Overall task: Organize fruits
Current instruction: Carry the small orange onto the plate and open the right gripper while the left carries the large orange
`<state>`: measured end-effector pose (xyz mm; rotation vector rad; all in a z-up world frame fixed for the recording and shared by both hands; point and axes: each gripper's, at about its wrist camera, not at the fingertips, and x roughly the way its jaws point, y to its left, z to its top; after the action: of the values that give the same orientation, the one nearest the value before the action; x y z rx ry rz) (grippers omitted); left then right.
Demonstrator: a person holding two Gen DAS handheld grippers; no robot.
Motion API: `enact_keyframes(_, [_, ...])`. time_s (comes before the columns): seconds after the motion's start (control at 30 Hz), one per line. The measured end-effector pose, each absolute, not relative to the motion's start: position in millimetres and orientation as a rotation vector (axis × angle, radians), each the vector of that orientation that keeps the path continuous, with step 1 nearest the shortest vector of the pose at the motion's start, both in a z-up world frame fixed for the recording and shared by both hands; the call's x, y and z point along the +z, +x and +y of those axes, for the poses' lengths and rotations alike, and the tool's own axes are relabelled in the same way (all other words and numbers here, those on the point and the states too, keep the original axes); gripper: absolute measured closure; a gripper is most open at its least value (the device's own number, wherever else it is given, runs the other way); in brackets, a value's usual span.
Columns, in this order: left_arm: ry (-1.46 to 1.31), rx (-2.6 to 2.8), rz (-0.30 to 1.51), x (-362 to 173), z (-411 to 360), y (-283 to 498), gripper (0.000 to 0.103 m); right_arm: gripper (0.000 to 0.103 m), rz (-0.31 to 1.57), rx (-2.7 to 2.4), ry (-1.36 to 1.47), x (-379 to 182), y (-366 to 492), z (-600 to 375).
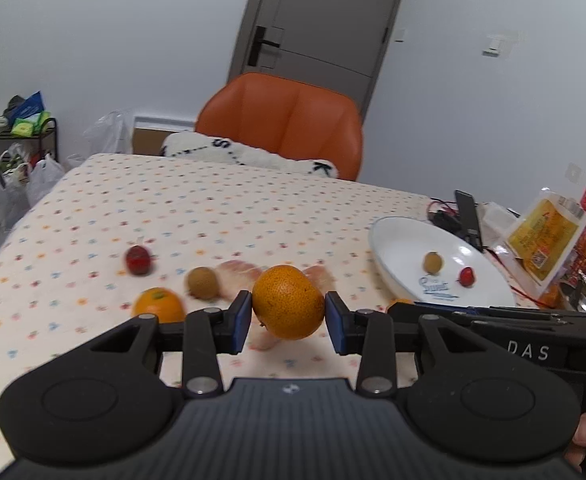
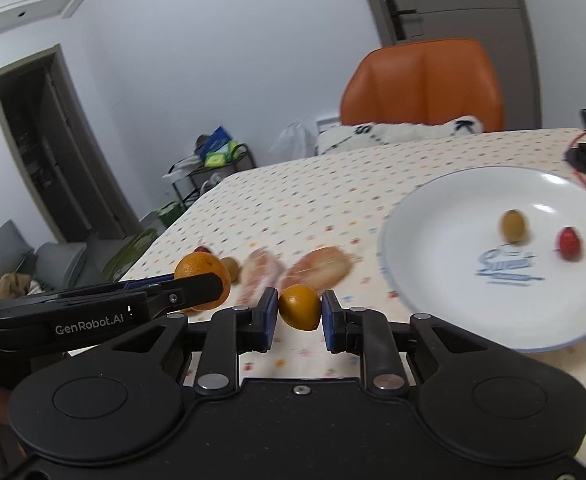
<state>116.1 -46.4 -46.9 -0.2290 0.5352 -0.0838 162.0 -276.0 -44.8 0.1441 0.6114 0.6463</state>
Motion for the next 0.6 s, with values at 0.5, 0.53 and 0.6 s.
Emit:
enact_keyframes(0.5, [-0.186,-0.15,0.55,-44,-93,133,0.065,0.081,0.581,0.562,0.213,-45,161,-328])
enact_keyframes(0.53, [-0.182,-0.153,0.552,-44,-95,135,0.065,0.081,0.58,0.558,0.218,-45,161,-331])
enact_keyframes(0.6, [-0.176,-0.157,0.555,-44,-100,137,0.065,0.081,0.579,0.547,0.229,-46,164,-337])
